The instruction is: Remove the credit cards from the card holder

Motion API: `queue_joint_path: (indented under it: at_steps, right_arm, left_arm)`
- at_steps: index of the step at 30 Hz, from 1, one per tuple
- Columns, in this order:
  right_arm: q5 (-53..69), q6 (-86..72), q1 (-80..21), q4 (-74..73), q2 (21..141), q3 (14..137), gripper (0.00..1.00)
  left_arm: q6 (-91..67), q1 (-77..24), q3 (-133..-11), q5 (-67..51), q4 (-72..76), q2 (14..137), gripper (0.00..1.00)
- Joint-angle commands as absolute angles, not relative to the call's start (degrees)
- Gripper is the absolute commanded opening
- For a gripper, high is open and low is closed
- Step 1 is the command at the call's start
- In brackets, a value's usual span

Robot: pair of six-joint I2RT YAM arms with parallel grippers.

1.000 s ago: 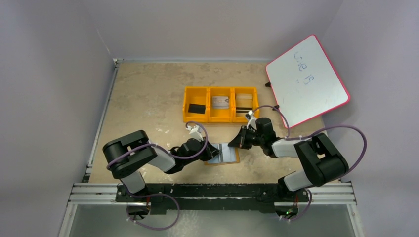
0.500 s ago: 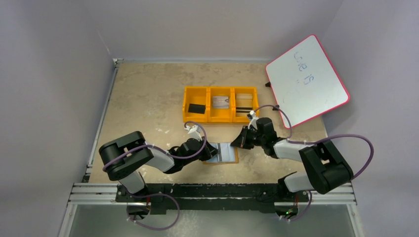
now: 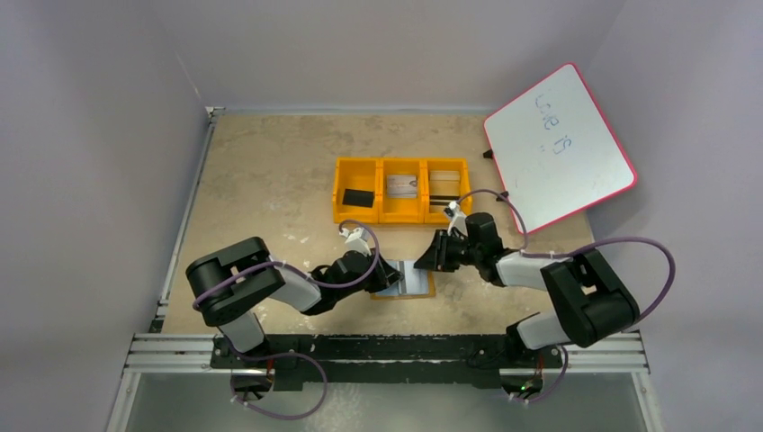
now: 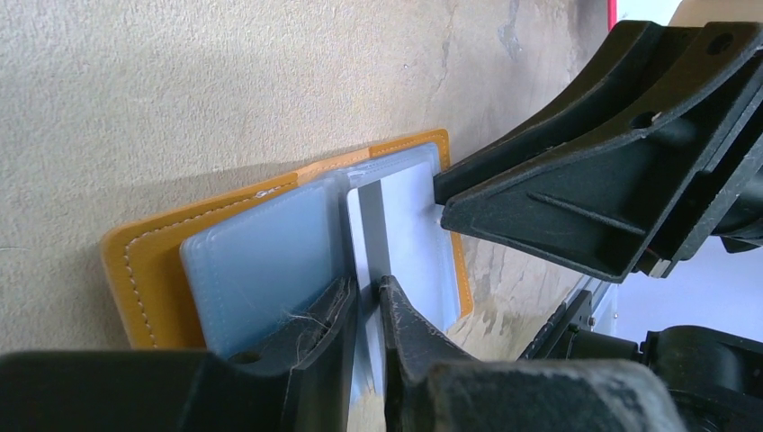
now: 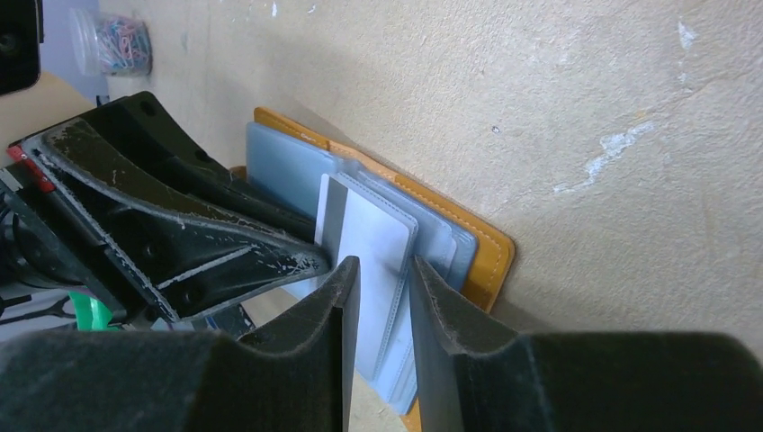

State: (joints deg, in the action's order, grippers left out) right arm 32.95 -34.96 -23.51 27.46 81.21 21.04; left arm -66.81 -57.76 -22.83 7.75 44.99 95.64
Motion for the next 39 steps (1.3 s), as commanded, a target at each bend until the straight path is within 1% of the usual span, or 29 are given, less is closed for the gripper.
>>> queue_joint_path:
  at_steps: [1,4,7,9,10,12,13,16,19,21,27,29,34,39]
  right_arm:
    - [33.74,-32.67,-23.46,25.97,83.56,22.57,0.30]
    - [35.37,-32.21,-23.46,26.20,85.16,22.23,0.34]
    - [35.63,-32.42,-23.54,26.94,85.84,21.54,0.34]
    - [36.10,-32.44,-23.55,27.50,86.17,21.31,0.33]
    - [36.82,-32.52,-23.54,27.96,86.54,21.23,0.33]
    - [38.24,-33.08,-23.55,29.33,87.50,21.33,0.33]
    - [38.71,-33.59,-23.53,29.95,87.87,21.21,0.33]
    - [37.81,-34.99,-23.55,31.12,87.77,20.49,0.35]
    - [37.86,-36.73,-23.47,33.70,86.56,19.03,0.35]
    - [39.34,-37.72,-23.55,35.63,86.91,18.72,0.28]
    - [41.14,-40.08,-23.55,39.87,88.11,18.09,0.00]
    - [40.39,-40.62,-23.55,38.85,87.14,17.58,0.00]
    - [32.18,-40.43,-23.47,32.25,82.52,17.20,0.00]
    - [31.33,-40.34,-23.47,31.31,81.83,17.31,0.00]
  left_arm:
    - [-65.23,-57.47,-23.64,7.77,42.20,94.97,0.17]
    - [-65.30,-57.47,-23.41,7.38,41.90,94.59,0.20]
    - [-65.22,-57.48,-23.30,6.98,42.12,94.32,0.20]
    - [-65.11,-57.44,-23.65,6.92,42.08,94.36,0.17]
    - [-64.88,-57.42,-23.92,6.74,41.82,94.43,0.14]
    - [-64.53,-57.55,-24.31,6.52,41.47,94.72,0.02]
    - [-64.44,-57.57,-24.41,6.52,41.59,94.92,0.00]
    - [-64.66,-57.53,-24.26,6.85,41.80,95.12,0.00]
    - [-65.65,-57.82,-23.10,8.57,42.52,94.92,0.00]
    - [-66.40,-57.83,-22.13,9.21,43.93,95.51,0.00]
    - [-67.45,-57.90,-21.27,8.18,48.57,98.08,0.00]
    - [-67.58,-57.92,-20.92,8.79,48.25,97.57,0.00]
    - [-67.44,-57.90,-19.35,13.07,43.86,93.52,0.02]
    - [-66.75,-57.90,-19.51,13.03,43.44,93.29,0.00]
